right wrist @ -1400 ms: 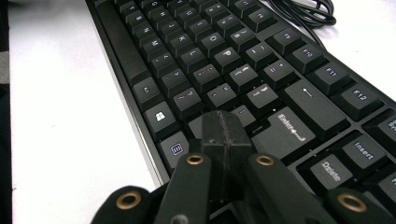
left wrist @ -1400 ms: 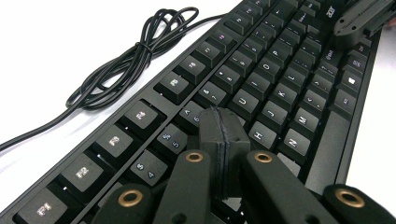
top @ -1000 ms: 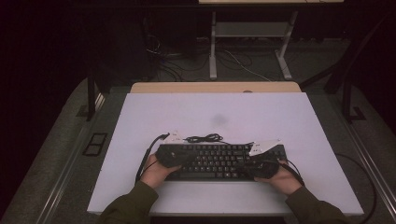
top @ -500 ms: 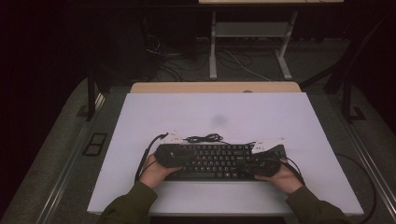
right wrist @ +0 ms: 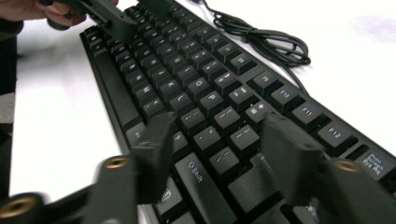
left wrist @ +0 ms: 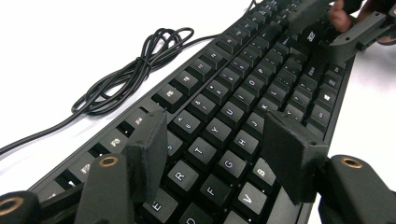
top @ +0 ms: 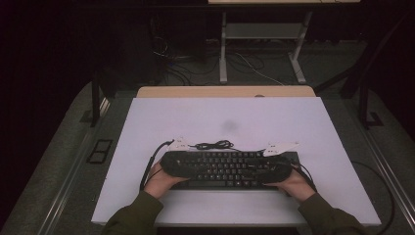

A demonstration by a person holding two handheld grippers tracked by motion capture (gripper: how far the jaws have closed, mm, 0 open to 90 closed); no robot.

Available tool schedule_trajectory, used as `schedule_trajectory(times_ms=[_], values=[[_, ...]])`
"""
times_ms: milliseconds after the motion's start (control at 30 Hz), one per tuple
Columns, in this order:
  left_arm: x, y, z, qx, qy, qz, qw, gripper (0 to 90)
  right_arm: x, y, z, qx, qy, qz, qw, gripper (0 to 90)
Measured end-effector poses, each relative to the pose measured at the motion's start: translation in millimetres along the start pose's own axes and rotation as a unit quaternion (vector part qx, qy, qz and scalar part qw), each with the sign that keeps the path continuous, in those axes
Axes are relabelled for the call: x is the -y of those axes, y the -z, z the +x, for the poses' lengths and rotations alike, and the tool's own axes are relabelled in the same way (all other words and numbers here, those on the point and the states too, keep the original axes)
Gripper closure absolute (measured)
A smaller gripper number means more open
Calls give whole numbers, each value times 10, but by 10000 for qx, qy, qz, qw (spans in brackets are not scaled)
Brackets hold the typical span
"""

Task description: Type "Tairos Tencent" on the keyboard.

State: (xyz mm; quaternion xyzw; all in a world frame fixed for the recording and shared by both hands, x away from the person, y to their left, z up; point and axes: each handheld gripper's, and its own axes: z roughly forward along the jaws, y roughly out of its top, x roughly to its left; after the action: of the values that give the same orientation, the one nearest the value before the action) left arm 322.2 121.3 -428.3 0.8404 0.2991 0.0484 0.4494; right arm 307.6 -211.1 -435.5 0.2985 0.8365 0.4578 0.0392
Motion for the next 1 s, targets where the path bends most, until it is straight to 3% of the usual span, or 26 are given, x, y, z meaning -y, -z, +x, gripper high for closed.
schedule_trajectory(times_ms=[233,733,1000], values=[[25,35,18,-75,55,-53,9999,355,-16,-35,-23,5,-57,-114,9999,293],[110,124,45,-209,138,-118,9996,354,-98,-104,-15,-72,22,-248,9997,250],[170,200,66,-322,207,-175,9991,429,-143,-162,6,-159,97,-242,9995,243]])
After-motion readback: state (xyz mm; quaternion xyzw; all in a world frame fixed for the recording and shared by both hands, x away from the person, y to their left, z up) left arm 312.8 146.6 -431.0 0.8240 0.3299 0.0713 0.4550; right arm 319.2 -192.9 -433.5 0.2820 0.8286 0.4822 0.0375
